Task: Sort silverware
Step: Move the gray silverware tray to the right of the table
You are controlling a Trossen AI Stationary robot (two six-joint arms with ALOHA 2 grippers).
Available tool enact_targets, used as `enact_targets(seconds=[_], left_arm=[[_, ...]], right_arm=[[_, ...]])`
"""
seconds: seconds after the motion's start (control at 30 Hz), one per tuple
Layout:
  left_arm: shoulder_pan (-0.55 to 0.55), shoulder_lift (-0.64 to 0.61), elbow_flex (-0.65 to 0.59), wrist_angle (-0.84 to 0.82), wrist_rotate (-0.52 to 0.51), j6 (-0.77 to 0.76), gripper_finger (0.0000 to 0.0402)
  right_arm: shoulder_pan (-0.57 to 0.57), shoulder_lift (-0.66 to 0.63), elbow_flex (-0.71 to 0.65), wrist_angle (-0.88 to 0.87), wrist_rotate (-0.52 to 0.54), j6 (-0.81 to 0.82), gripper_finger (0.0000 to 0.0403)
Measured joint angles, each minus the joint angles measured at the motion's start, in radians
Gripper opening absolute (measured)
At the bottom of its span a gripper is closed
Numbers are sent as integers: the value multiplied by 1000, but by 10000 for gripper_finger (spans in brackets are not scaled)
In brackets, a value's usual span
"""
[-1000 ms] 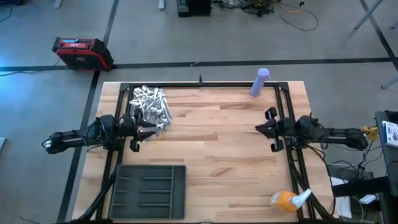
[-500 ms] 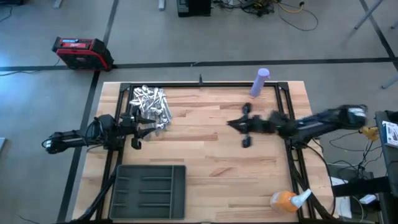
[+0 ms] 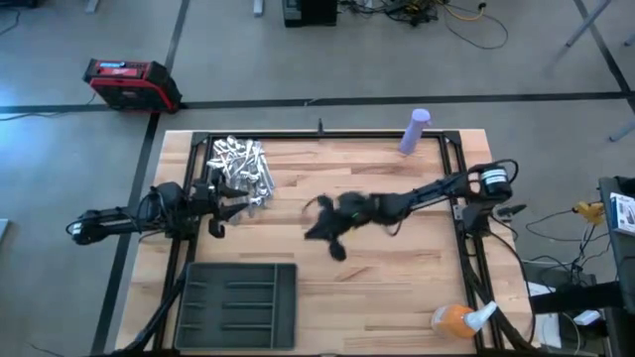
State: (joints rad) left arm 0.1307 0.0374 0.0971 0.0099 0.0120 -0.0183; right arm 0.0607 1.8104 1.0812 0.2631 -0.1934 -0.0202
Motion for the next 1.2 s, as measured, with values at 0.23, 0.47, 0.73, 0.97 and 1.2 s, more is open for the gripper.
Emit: enact_targets(seconds=[0.23, 0.47, 0.73, 0.97, 1.2], left_arm=[[0, 6, 0, -9, -3, 110, 133], [0, 6, 0, 17, -4, 158, 133], [0, 5, 0, 27, -4, 167, 133], [0, 5, 0, 37, -5, 167, 133], [0, 6, 0, 56, -6, 196, 133]], right_arm=[[108, 132, 337, -363, 63, -25, 8], [115, 287, 466, -398, 65, 40, 10], [95, 413, 636, -585, 90, 100, 99], [90, 514, 762, -695, 63, 89, 165], [81, 527, 809, -836, 63, 45, 44]])
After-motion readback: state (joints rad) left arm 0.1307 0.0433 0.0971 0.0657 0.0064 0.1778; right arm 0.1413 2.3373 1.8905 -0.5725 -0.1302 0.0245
